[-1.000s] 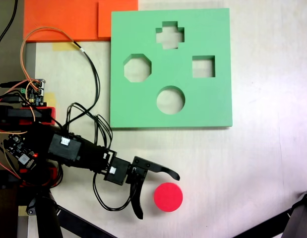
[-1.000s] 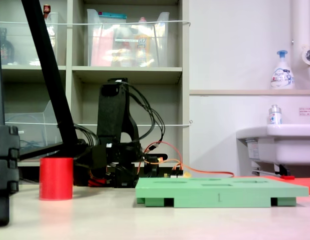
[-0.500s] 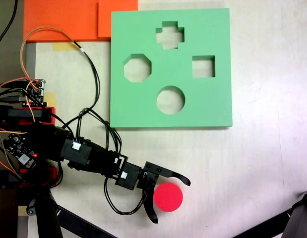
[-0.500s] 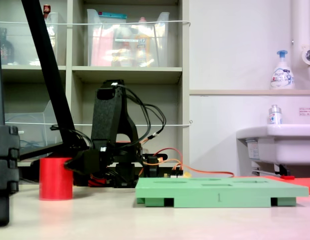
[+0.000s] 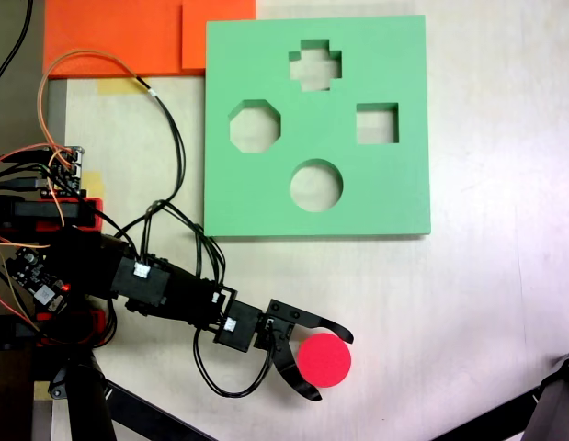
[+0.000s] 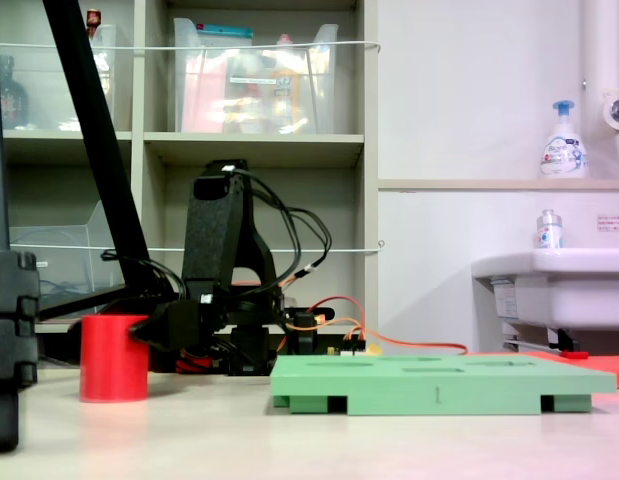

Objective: Put the cylinder block into the corresponding hole

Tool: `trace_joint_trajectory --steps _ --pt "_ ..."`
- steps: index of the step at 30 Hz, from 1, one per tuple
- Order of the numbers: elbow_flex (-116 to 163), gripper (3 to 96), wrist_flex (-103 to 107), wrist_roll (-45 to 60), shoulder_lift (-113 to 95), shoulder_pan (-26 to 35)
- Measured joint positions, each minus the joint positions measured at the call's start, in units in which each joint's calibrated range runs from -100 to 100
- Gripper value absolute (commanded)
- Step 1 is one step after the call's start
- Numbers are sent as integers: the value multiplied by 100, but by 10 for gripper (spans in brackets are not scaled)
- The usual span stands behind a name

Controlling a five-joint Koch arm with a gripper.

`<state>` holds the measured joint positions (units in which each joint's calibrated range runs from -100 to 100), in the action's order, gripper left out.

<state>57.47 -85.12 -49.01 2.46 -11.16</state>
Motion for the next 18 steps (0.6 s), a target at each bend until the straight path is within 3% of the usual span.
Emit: trace_joint_trajectory --steps 10,18 --pt "343 385 -10 78 -260 29" --pt "774 385 548 83 -2339 391"
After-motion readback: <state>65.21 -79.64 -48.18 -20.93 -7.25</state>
